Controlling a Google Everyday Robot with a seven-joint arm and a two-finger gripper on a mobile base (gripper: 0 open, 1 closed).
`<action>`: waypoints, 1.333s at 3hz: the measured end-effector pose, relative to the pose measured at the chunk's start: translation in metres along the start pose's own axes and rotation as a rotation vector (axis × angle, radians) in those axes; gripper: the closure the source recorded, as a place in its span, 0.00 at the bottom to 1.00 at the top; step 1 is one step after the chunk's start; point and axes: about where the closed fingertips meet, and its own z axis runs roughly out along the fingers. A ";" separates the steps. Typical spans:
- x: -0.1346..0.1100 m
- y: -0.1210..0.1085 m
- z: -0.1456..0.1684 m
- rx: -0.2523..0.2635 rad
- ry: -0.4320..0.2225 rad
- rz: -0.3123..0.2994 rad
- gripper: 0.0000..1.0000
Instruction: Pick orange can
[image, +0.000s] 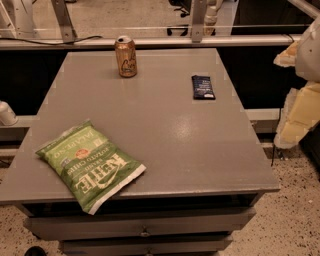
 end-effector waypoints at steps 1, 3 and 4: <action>0.000 0.000 0.000 0.000 0.000 0.000 0.00; -0.036 -0.038 0.037 0.044 -0.131 0.046 0.00; -0.080 -0.071 0.075 0.058 -0.257 0.069 0.00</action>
Offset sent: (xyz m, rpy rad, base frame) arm 0.0403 0.0182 -0.0238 0.1108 -0.0496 -0.0218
